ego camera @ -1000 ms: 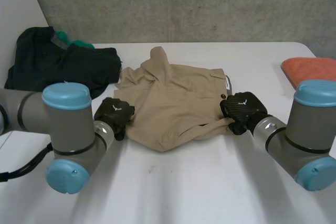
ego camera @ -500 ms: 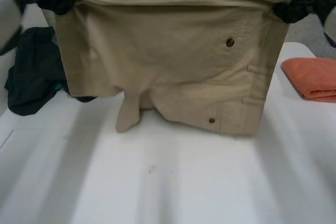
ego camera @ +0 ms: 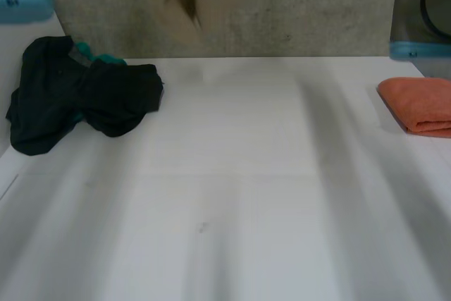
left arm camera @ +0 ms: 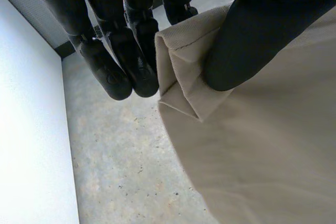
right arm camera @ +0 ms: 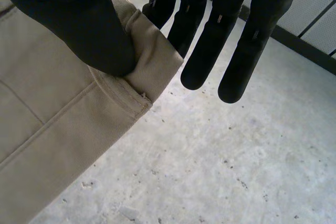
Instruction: Fold the laundry.
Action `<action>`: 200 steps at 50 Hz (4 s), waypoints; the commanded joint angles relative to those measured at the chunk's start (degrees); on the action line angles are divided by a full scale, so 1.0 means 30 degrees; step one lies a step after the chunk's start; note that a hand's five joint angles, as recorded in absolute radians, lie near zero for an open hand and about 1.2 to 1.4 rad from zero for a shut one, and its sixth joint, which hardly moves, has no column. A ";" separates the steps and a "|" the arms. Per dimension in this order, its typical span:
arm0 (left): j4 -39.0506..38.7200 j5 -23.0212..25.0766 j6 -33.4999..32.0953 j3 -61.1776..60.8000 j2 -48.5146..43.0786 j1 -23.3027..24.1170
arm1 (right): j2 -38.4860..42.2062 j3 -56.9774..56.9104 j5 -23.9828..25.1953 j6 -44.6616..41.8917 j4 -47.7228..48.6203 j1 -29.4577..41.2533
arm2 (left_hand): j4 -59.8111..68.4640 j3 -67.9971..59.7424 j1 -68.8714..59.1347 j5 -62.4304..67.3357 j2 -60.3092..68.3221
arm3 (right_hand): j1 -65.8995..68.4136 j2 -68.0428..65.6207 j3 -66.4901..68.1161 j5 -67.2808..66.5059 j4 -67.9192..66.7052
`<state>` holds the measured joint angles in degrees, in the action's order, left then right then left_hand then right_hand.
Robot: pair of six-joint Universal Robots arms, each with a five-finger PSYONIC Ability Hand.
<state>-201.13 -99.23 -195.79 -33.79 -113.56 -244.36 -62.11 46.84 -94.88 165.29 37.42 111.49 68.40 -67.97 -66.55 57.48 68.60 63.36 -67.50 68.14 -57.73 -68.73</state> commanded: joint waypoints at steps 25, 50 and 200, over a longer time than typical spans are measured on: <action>0.5314 0.1174 -0.3759 -1.7798 -0.2197 0.0974 | 0.3393 1.0606 0.3414 -0.5467 -1.1708 -0.1305 | 0.3866 -0.4010 -0.4483 0.4172 0.3801 | 0.5546 -0.4167 0.3955 -0.4090 -0.3758; 1.5249 0.1116 -0.6484 -2.0935 0.3663 0.3290 | -0.4520 1.7551 0.6109 -1.7128 -2.1264 -0.3034 | -1.9467 1.9324 1.8851 -1.9161 -1.9533 | 0.5546 -0.4167 0.3955 -0.4090 -0.3758; 1.1441 0.2608 -0.7215 -0.6432 -0.9285 -0.1720 | -0.2410 1.8195 0.6198 -1.2469 -1.5843 -0.2155 | -0.8690 0.8547 0.8074 -0.8384 -0.8756 | 0.5546 -0.4167 0.3955 -0.4090 -0.3758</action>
<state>-165.01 -91.85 -216.55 -53.29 -140.67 -248.93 -69.26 101.25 -76.29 127.75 -10.10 104.82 36.77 -37.16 -36.70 26.82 37.08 63.33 -67.50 68.16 -58.85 -68.73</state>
